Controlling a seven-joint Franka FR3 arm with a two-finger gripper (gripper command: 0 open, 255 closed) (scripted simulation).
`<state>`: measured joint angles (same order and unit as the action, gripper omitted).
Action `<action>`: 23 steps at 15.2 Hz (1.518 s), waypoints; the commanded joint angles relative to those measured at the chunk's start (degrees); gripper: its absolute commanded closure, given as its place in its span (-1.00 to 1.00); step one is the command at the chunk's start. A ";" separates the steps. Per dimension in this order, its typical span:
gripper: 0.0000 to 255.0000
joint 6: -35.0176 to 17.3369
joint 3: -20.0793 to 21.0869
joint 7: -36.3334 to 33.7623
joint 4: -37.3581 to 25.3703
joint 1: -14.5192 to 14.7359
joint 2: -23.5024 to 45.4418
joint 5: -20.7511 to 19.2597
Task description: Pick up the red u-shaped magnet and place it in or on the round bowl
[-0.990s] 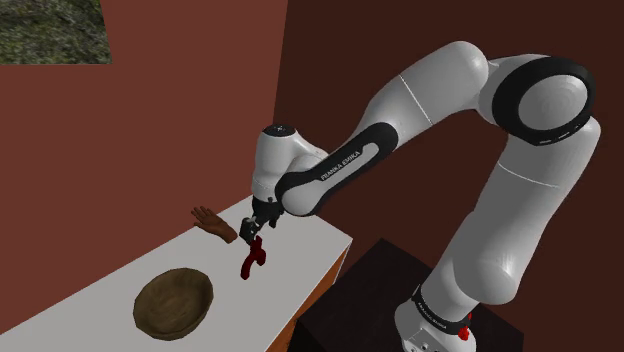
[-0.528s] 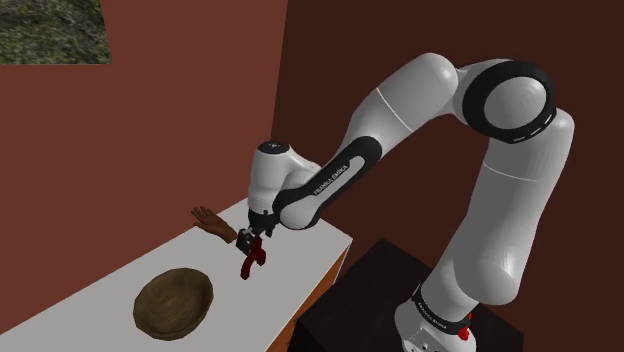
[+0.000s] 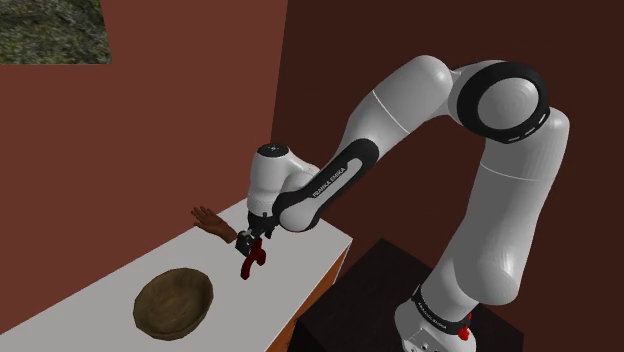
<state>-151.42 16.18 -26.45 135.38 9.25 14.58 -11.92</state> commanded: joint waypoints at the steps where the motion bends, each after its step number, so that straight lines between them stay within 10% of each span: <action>1: 1.00 0.00 0.00 0.00 0.00 0.00 0.00 0.00; 23: 1.00 9.18 2.25 4.63 -0.86 -1.41 -8.93 6.21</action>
<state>-143.10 18.29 -22.06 134.73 7.85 6.31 -6.14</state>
